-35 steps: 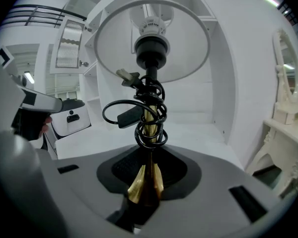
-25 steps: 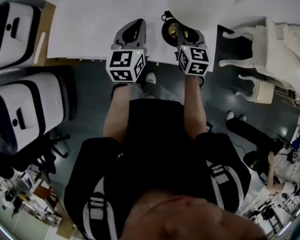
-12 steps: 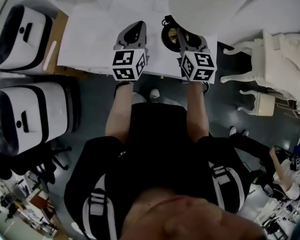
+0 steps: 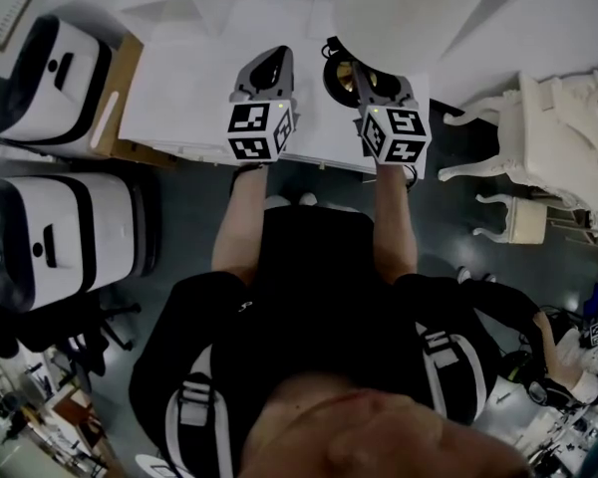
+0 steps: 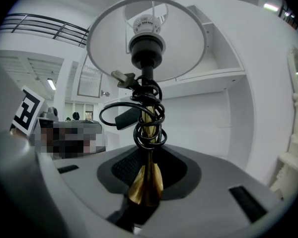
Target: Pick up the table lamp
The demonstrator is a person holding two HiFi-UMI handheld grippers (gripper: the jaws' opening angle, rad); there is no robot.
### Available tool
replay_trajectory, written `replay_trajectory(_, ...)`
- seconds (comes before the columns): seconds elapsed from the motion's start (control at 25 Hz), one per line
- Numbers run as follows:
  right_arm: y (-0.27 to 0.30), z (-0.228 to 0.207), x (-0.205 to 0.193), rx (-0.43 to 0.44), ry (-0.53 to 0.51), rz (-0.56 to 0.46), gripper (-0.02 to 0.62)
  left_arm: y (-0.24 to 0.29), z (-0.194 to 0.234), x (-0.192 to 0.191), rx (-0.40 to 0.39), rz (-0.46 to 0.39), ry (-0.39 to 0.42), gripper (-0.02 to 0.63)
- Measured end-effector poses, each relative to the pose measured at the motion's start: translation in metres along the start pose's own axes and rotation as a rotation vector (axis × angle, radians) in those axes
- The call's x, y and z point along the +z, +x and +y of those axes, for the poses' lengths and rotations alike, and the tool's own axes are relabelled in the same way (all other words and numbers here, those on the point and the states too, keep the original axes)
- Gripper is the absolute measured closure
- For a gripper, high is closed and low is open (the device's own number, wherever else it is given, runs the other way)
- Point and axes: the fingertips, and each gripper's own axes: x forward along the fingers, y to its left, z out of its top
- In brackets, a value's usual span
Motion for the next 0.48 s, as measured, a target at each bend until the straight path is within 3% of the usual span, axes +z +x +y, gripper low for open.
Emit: replay_trajectory(0.48, 0.006, 0.0044, 0.0038, 0.028, 0.009, -0.01, 0.489, 0.0001, -0.0022, 0.0013, -0.004, 0.001, 0.015, 0.595)
